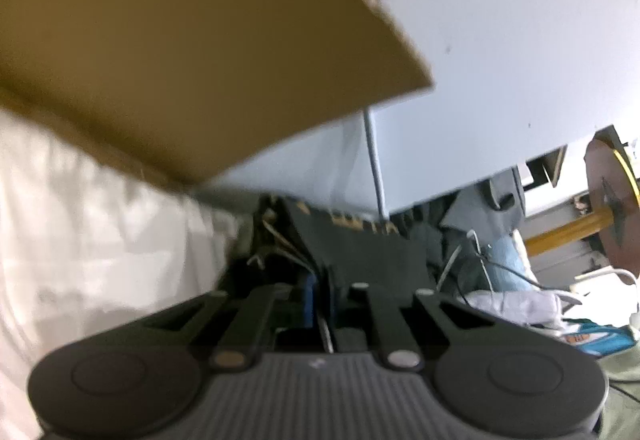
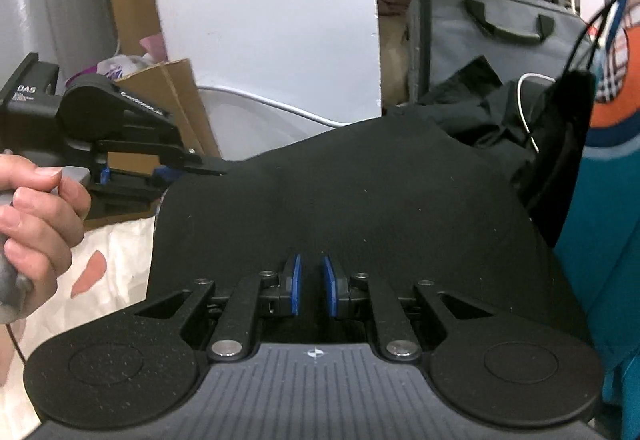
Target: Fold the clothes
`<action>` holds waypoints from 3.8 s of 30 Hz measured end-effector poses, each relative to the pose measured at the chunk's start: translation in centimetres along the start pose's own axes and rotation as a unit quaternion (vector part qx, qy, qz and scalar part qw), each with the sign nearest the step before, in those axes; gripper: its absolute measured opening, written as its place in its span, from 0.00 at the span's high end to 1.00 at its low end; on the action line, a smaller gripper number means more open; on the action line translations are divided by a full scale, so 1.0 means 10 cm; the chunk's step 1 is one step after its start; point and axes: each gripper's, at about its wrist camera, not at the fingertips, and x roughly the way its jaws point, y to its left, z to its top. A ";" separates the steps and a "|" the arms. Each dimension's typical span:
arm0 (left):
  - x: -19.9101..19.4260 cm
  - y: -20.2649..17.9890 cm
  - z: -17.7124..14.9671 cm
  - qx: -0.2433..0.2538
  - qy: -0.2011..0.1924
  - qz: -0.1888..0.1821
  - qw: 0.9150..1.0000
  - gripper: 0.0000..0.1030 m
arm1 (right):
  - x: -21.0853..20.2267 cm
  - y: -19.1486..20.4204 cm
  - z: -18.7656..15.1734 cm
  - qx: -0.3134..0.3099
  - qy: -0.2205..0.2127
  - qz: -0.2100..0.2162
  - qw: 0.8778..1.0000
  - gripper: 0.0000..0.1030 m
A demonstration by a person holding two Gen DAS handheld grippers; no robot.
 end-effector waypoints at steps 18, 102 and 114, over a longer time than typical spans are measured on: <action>-0.49 -0.61 -0.21 0.194 -0.001 0.043 0.980 0.85 | -0.51 -0.24 -0.36 0.019 -0.028 -0.041 0.999 0.64; -1.44 0.00 -1.50 0.237 0.078 0.159 0.955 0.10 | -0.95 0.02 -0.68 0.081 0.091 -0.051 0.991 0.16; -2.51 0.01 -0.83 0.217 0.076 0.231 0.945 0.03 | -1.24 0.22 -0.09 0.110 0.166 -0.020 0.980 0.05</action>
